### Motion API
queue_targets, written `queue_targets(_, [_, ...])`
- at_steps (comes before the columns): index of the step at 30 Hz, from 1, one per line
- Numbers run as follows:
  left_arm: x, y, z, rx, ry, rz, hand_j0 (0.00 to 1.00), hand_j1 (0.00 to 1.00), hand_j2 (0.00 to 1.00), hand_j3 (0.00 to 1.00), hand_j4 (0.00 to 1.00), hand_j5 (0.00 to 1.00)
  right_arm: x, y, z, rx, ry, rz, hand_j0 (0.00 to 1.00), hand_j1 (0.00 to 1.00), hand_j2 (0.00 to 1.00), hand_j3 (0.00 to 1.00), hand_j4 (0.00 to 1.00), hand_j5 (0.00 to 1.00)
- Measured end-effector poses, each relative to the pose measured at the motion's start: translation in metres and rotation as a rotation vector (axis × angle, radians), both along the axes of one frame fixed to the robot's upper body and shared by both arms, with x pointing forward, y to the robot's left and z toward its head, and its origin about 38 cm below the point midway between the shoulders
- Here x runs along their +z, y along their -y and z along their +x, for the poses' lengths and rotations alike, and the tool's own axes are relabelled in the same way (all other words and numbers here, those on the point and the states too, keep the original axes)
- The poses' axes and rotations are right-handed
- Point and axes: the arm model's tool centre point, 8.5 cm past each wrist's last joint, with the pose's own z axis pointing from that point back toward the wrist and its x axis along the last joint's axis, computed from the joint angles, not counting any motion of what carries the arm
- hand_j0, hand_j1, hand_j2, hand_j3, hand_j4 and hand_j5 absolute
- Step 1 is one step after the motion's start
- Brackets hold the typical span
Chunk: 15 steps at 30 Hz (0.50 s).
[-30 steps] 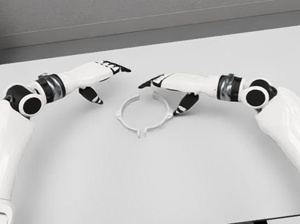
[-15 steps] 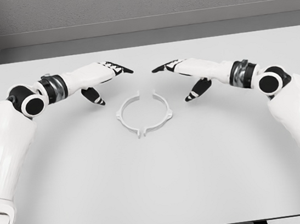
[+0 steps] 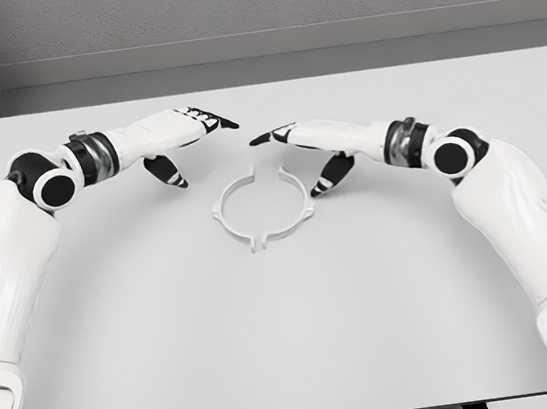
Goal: Assemble PVC drainage pipe clamps
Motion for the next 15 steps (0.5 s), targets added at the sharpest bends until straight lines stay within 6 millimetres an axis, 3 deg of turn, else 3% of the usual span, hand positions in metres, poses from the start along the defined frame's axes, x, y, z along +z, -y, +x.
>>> queue_targets(15, [0.007,0.0,0.003,0.0,0.014,0.001,1.0,1.0,1.0,1.0,1.0,1.0,0.003,-0.014,0.0,0.022,0.005,0.013,1.0,1.0,1.0,1.0,1.0,1.0])
